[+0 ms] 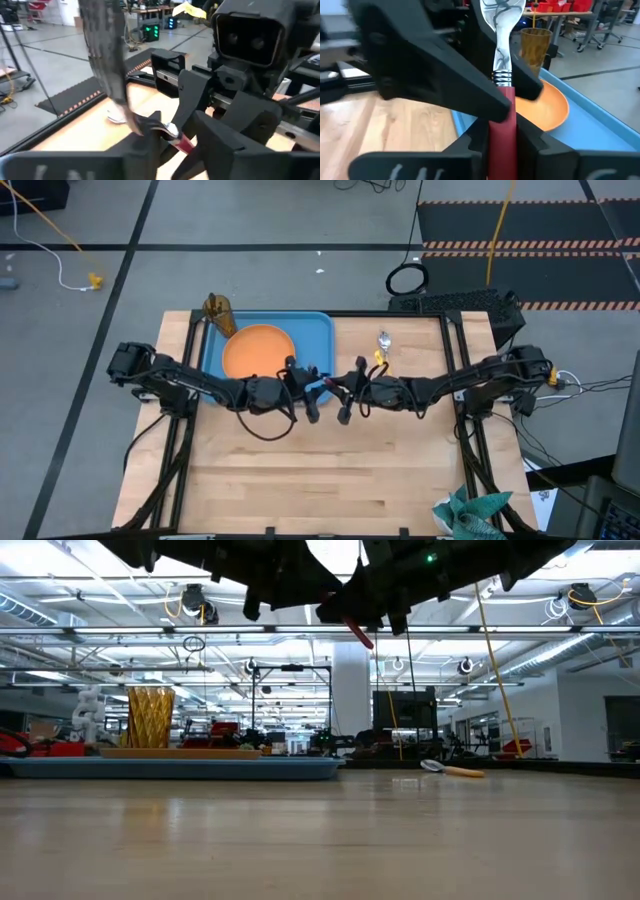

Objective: Pick and place plate/cup/fork/spoon on tray
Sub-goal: Put the red fork on the blue tray

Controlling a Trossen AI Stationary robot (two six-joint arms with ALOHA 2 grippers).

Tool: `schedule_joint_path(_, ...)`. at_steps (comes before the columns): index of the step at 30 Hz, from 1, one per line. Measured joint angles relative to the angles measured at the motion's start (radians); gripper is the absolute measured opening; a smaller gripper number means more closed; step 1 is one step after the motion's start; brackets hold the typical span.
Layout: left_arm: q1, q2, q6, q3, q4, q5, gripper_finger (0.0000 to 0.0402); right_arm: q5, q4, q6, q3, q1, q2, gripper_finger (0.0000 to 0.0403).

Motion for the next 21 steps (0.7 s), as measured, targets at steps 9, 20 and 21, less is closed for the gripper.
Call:
schedule_joint_path(9, 0.006, -0.001, 0.050, 0.004, -0.008, 0.110, 0.0034, -0.043, -0.006, -0.014, 0.000, 0.019, -0.002, 0.0047)
schedule_joint_path(20, 0.080, -0.064, 0.148, 0.000, -0.168, 0.289, 0.0038, -0.264, -0.373, 0.158, 0.000, -0.025, -0.153, 0.0104)
schedule_joint_path(21, 0.096, -0.069, 0.146, 0.001, -0.188, 0.309, 0.0039, -0.262, -0.421, 0.156, -0.001, -0.029, -0.177, 0.0114)
